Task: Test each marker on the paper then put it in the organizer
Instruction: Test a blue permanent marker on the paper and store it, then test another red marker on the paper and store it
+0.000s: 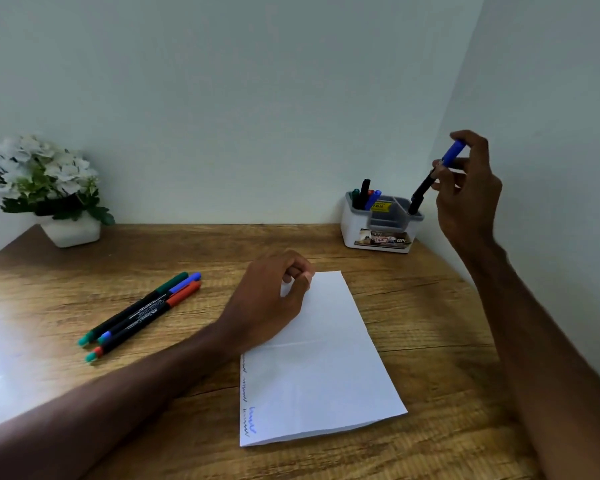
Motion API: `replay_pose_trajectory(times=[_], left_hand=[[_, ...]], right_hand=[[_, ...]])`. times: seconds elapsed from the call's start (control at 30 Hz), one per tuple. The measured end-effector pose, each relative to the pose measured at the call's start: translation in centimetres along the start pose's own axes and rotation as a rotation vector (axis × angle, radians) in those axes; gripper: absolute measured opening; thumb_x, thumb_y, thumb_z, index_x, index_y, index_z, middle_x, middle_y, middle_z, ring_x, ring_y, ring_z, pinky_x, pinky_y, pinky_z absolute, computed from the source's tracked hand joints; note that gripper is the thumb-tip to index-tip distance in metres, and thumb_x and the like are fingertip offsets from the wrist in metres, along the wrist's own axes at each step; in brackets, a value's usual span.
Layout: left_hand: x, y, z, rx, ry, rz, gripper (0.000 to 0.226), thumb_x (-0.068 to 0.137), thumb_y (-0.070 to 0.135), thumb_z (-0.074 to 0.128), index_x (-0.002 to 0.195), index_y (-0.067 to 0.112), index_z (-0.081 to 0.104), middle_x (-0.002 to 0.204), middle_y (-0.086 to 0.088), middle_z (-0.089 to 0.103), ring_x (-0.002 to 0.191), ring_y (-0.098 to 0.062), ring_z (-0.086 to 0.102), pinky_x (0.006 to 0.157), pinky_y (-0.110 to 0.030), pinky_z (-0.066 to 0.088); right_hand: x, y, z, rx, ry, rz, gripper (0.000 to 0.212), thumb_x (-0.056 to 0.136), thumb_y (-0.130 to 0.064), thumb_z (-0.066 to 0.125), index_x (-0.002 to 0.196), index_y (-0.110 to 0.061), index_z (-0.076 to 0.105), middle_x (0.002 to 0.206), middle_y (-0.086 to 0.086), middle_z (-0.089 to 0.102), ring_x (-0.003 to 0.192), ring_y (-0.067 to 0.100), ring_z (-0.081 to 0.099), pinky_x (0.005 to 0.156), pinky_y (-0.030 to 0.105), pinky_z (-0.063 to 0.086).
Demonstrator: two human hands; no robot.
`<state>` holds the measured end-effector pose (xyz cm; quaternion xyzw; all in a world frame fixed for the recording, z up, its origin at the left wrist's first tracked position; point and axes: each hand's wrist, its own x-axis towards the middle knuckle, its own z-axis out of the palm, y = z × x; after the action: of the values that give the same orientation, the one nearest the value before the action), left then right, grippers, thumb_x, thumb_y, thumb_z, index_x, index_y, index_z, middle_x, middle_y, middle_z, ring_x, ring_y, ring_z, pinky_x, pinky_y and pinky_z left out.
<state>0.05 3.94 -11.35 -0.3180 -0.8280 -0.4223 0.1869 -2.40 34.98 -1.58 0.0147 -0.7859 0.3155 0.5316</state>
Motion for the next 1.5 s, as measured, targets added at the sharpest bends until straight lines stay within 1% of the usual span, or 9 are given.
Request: replay_pose_trajectory(times=[0.37, 0.47, 0.53, 0.7, 0.87, 1.0, 1.17, 1.37, 1.5], left_hand=[[0.0, 0.0, 0.0, 0.0, -0.017, -0.001, 0.011, 0.097, 0.019, 0.063, 0.097, 0.025, 0.072, 0.086, 0.02, 0.069, 0.087, -0.004, 0.064, 0.072, -0.005, 0.037], [0.0, 0.0, -0.1, -0.006, -0.014, 0.0, 0.01, 0.097, 0.018, 0.064, 0.097, 0.024, 0.072, 0.085, 0.02, 0.069, 0.086, -0.004, 0.065, 0.072, -0.005, 0.038], [0.0, 0.0, 0.0, -0.008, -0.014, -0.001, 0.011, 0.097, 0.017, 0.064, 0.096, 0.023, 0.073, 0.085, 0.019, 0.069, 0.086, -0.004, 0.065, 0.071, -0.004, 0.037], [0.1, -0.1, 0.0, 0.006, -0.024, -0.007, 0.01, 0.097, 0.02, 0.064, 0.097, 0.023, 0.073, 0.086, 0.02, 0.07, 0.085, -0.003, 0.065, 0.069, -0.003, 0.038], [0.1, 0.1, 0.0, -0.003, -0.016, -0.006, 0.011, 0.096, 0.017, 0.065, 0.097, 0.023, 0.074, 0.086, 0.019, 0.07, 0.085, -0.003, 0.065, 0.069, -0.002, 0.037], [0.0, 0.2, 0.0, -0.003, -0.004, 0.005, 0.012, 0.096, 0.015, 0.065, 0.096, 0.023, 0.073, 0.085, 0.019, 0.069, 0.085, -0.002, 0.064, 0.069, -0.003, 0.036], [0.0, -0.2, 0.0, 0.017, -0.006, 0.015, 0.012, 0.098, 0.021, 0.061, 0.098, 0.026, 0.072, 0.087, 0.02, 0.069, 0.086, -0.003, 0.064, 0.074, -0.012, 0.038], [-0.3, 0.3, -0.2, 0.006, 0.048, 0.037, 0.011, 0.101, 0.022, 0.059, 0.103, 0.027, 0.068, 0.086, 0.019, 0.07, 0.087, -0.004, 0.065, 0.074, -0.012, 0.038], [-0.5, 0.7, -0.8, 0.011, 0.085, 0.053, 0.01, 0.101, 0.023, 0.058, 0.106, 0.027, 0.065, 0.091, 0.016, 0.069, 0.09, -0.004, 0.063, 0.076, -0.016, 0.042]], right_hand=[[-1.5, 2.9, 0.5, -0.085, -0.142, 0.098, 0.046, 0.1, 0.0, 0.058, 0.14, -0.021, 0.049, 0.111, 0.016, 0.07, 0.099, 0.024, 0.07, 0.09, 0.05, 0.06], [-1.8, 3.6, 0.7, -0.12, -0.18, 0.103, 0.045, 0.101, 0.0, 0.056, 0.142, -0.017, 0.051, 0.115, 0.018, 0.072, 0.103, 0.026, 0.07, 0.095, 0.047, 0.058], [-2.0, 3.8, 0.6, -0.139, -0.205, 0.098, 0.044, 0.103, 0.001, 0.052, 0.144, -0.013, 0.051, 0.117, 0.019, 0.073, 0.108, 0.028, 0.07, 0.097, 0.04, 0.057], [-2.2, 3.9, 0.4, -0.156, -0.208, 0.105, 0.047, 0.103, 0.005, 0.048, 0.148, -0.009, 0.048, 0.124, 0.019, 0.071, 0.117, 0.027, 0.067, 0.1, 0.046, 0.056], [-2.3, 3.0, 0.1, -0.164, -0.196, 0.127, 0.056, 0.097, 0.015, 0.05, 0.148, -0.008, 0.048, 0.129, 0.02, 0.068, 0.119, 0.027, 0.066, 0.102, 0.041, 0.055], [-2.6, 1.8, 0.1, -0.152, -0.098, 0.105, 0.061, 0.084, 0.027, 0.048, 0.137, -0.003, 0.056, 0.126, 0.017, 0.066, 0.115, 0.025, 0.065, 0.093, 0.042, 0.059], [-3.1, -0.9, 0.5, -0.134, 0.006, 0.002, 0.053, 0.078, 0.025, 0.05, 0.121, -0.003, 0.064, 0.117, 0.013, 0.068, 0.108, 0.021, 0.066, 0.088, 0.036, 0.059], [-5.0, -4.7, 2.2, -0.066, -0.095, -0.117, 0.039, 0.078, 0.015, 0.051, 0.106, -0.006, 0.071, 0.103, 0.005, 0.072, 0.094, 0.014, 0.066, 0.081, 0.017, 0.053], [-6.7, -7.4, 3.5, 0.011, -0.231, -0.266, 0.029, 0.078, 0.013, 0.055, 0.088, -0.006, 0.075, 0.088, 0.006, 0.074, 0.081, 0.013, 0.067, 0.074, 0.026, 0.057]])
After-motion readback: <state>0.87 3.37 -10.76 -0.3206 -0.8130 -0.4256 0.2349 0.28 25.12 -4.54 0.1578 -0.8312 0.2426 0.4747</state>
